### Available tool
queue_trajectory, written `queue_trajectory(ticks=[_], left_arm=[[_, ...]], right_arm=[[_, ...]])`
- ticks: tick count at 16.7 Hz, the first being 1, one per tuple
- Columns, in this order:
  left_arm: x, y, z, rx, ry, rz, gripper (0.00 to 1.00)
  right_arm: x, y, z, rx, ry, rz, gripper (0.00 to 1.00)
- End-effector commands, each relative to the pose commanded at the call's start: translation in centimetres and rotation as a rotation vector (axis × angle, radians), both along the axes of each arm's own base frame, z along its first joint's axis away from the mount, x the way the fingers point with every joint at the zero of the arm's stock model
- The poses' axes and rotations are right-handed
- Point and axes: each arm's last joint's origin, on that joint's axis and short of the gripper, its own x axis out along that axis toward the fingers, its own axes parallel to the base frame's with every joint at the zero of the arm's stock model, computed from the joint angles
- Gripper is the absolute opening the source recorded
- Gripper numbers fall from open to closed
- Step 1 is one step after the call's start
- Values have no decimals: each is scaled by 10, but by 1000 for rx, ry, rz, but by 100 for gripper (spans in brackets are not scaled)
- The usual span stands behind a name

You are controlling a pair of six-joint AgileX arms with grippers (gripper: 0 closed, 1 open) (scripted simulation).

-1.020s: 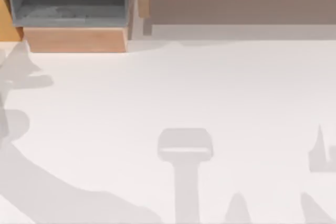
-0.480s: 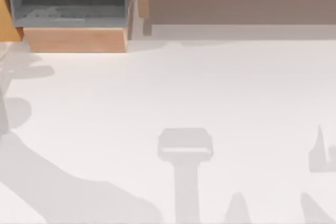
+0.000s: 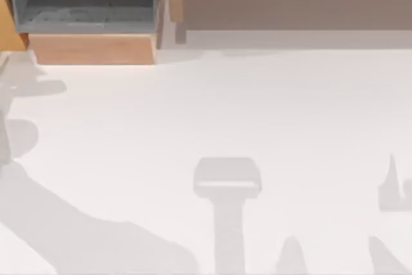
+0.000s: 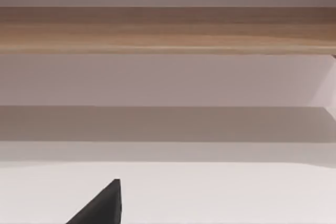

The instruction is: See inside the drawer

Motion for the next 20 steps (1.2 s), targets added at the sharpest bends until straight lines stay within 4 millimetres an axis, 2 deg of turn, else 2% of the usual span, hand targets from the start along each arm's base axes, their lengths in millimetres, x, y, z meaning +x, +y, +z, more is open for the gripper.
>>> queue_trajectory(ticks=[7, 17, 20], left_arm=[[0, 0, 0, 0, 0, 0, 2], [-2, 1, -4, -12, 15, 2, 0], [-16, 0, 0, -6, 2, -9, 0]], right_arm=[[0, 0, 0, 0, 0, 0, 100], [0, 0, 0, 0, 0, 0, 100], [0, 0, 0, 0, 0, 0, 100]])
